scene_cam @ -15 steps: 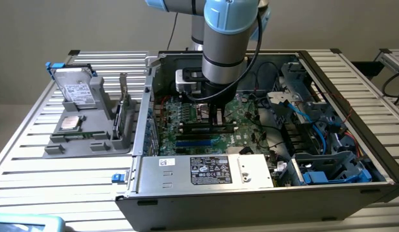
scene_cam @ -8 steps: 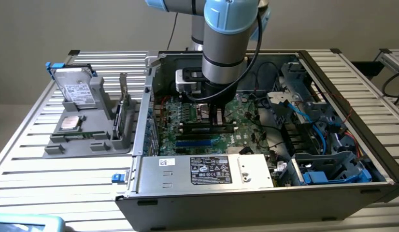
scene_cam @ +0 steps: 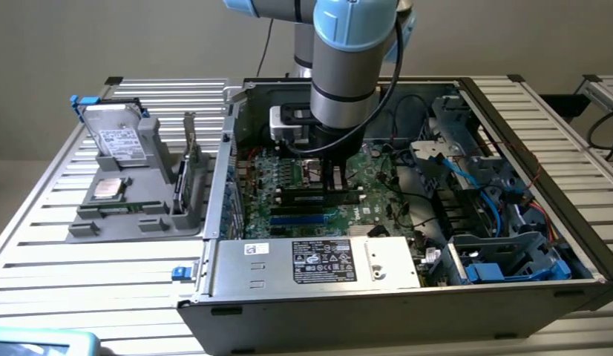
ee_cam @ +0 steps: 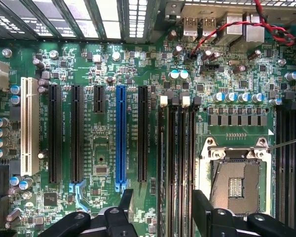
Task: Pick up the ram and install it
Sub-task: 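Insert the ram into the slot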
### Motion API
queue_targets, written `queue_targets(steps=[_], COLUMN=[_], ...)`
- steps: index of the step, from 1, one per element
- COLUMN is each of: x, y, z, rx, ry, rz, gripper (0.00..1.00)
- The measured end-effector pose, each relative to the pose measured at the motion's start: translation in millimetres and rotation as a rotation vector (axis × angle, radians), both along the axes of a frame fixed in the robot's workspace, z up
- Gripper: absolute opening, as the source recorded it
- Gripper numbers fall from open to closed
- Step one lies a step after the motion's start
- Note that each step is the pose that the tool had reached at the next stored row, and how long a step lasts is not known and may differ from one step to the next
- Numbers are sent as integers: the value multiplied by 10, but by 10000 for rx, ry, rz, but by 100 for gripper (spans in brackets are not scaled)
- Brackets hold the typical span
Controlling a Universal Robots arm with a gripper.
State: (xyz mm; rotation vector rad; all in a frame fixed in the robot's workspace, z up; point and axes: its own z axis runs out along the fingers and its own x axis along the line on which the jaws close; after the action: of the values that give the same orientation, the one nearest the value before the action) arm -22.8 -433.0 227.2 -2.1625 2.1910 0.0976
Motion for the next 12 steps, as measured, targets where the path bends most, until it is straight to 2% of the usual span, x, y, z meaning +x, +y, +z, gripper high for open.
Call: queue_targets(steps=[12], x=[0], y=[1], z=[38], rx=[-3], ry=[-1], rz=[-16], gripper=[59])
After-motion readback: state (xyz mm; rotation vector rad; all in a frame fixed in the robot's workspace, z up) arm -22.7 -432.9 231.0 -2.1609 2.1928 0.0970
